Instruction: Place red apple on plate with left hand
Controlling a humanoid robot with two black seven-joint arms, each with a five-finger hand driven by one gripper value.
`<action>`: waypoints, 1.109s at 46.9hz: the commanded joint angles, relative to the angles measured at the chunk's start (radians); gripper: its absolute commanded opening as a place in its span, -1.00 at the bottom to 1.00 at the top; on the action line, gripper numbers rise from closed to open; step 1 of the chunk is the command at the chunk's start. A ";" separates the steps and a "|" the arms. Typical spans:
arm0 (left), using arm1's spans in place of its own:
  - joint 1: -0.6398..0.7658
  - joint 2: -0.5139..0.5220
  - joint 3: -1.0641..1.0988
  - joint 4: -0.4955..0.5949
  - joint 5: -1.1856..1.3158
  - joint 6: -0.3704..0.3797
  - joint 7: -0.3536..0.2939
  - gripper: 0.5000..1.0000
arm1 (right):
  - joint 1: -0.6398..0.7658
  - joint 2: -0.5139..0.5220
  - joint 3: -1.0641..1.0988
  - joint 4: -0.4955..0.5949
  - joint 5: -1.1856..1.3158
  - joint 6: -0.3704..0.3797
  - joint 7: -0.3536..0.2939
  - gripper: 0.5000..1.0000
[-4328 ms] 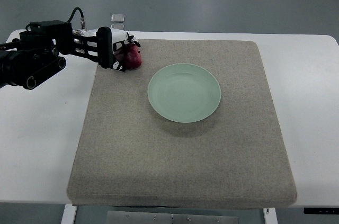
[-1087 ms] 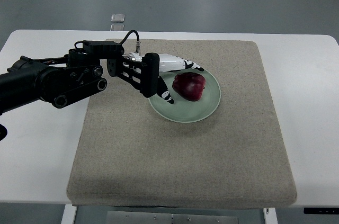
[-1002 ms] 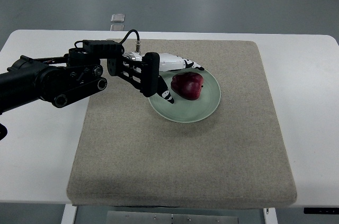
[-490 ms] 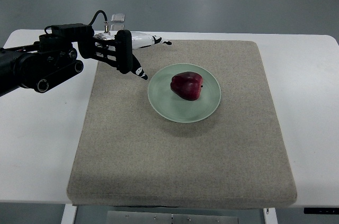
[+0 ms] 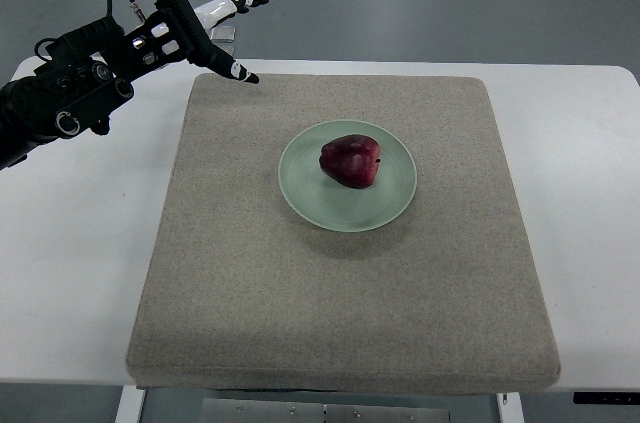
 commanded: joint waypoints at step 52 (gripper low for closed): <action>0.145 -0.169 -0.432 0.316 -1.041 -0.352 0.108 0.99 | 0.000 0.000 0.000 0.000 0.000 0.000 0.000 0.86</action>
